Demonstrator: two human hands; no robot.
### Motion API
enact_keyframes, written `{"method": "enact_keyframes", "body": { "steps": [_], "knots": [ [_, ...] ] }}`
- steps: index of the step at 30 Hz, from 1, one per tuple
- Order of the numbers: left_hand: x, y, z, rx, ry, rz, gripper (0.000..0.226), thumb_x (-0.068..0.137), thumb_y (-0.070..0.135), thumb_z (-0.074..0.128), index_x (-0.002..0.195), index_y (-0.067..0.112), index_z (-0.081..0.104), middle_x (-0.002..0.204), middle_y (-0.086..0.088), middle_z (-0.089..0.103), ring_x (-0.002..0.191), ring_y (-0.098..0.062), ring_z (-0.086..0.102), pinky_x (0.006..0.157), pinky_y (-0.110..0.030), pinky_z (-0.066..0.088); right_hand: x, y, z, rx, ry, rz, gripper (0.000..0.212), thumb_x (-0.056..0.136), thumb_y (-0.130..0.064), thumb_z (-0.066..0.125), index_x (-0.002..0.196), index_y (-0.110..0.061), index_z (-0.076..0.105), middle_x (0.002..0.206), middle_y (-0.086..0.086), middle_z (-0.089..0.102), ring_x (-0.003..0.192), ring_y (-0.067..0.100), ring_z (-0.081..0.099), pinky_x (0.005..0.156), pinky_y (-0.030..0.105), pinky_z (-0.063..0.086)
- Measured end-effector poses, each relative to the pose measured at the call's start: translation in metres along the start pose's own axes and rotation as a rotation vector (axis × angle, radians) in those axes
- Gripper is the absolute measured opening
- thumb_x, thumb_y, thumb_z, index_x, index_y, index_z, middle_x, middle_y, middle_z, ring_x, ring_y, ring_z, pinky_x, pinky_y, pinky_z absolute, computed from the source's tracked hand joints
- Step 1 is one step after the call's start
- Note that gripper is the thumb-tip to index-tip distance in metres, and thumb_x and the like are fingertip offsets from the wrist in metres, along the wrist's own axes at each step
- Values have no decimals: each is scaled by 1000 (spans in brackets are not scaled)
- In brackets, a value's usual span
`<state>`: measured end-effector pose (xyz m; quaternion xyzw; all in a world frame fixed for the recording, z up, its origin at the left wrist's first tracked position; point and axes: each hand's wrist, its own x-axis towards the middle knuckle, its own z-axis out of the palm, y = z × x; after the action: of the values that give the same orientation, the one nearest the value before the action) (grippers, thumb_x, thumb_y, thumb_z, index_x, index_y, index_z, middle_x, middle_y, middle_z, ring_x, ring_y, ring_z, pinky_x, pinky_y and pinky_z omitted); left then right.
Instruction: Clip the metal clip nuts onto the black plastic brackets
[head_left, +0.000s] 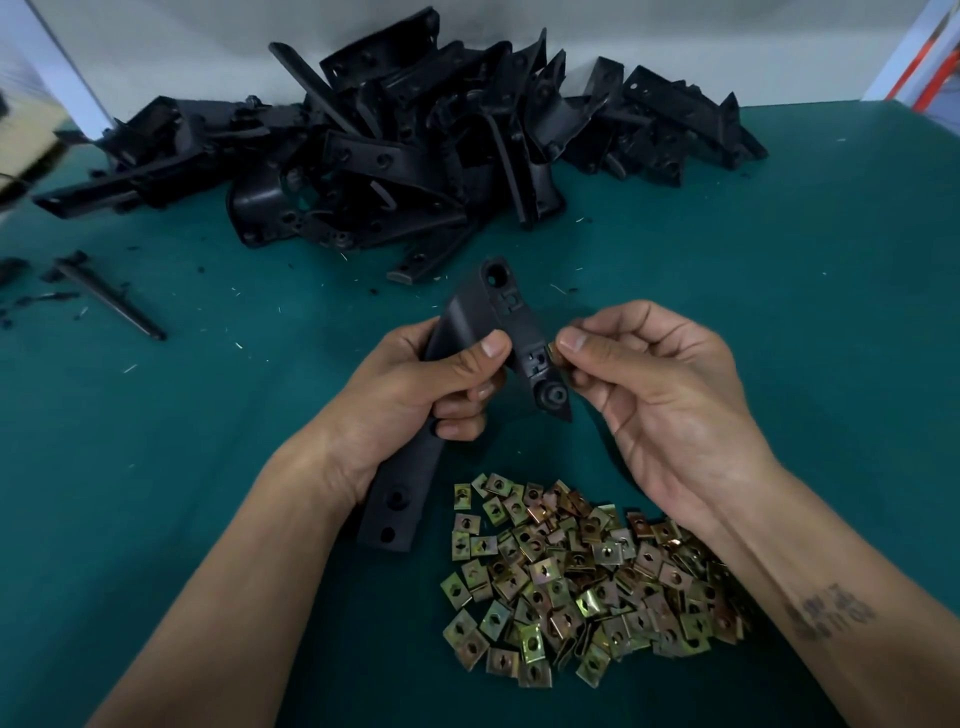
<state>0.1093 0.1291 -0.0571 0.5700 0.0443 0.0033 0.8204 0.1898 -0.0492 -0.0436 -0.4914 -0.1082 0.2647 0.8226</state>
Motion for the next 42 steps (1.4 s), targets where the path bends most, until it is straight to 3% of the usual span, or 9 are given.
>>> {"method": "enact_keyframes", "body": {
  "steps": [14,19,23,30,32,35,37,39,42],
  "knots": [
    [0,-1,0,-6,-8,7,16,80,29,72,73,18,64,64,-2,43,45,-5,30,42,-16,34,-4,3,5,-8,10,-4,22,65,0,77,84,-2,65,82,15,70,77,21,71,73,26,59],
    [-1,-2,-4,-20,-53,42,20,85,31,77,76,18,64,64,1,44,47,-5,31,43,-16,34,-7,6,12,-63,17,-112,20,58,-9,82,72,-12,68,76,9,66,82,27,60,82,32,56],
    [-3,-2,-4,-3,-16,61,21,86,29,75,80,14,62,63,2,44,47,-5,31,43,-16,34,-10,11,13,-108,25,-159,17,63,-13,83,72,-14,69,78,10,64,85,30,55,91,43,51],
    [-3,-1,-4,-42,-11,75,21,83,29,76,79,15,60,62,3,46,48,-6,30,43,-16,33,-9,11,8,-230,-88,-321,17,74,-9,82,82,-12,68,82,2,73,80,13,68,79,24,57],
    [-4,-1,-4,-69,-5,85,21,85,27,77,78,16,60,63,3,45,48,-6,30,42,-16,33,-9,5,4,-336,-147,-382,23,78,-9,84,93,-11,68,90,2,74,86,13,71,79,25,57],
    [-4,-1,-2,-101,35,91,19,82,28,73,78,16,59,62,3,45,48,-5,30,42,-16,31,-10,2,-3,-793,-152,-502,42,82,-42,78,110,-12,65,98,-1,71,92,18,70,76,36,58],
    [-3,-1,-2,-78,59,85,18,80,31,74,76,19,62,61,4,47,50,-6,31,43,-17,30,-12,5,-1,-1054,-113,-612,49,82,-55,74,97,-9,67,89,-2,67,82,14,65,66,34,53],
    [-3,-1,-2,-54,41,82,16,82,32,72,76,20,63,60,5,46,49,-5,31,43,-16,30,-14,10,2,-1137,-121,-691,44,83,-51,76,85,-9,65,79,-2,61,73,13,59,60,28,48],
    [-3,-2,-3,-84,-8,68,20,89,29,74,79,17,61,59,6,45,46,-3,33,42,-16,33,-14,14,4,-1185,-90,-729,38,87,-45,75,81,-11,60,73,-5,56,66,10,54,56,23,43]
  ]
}}
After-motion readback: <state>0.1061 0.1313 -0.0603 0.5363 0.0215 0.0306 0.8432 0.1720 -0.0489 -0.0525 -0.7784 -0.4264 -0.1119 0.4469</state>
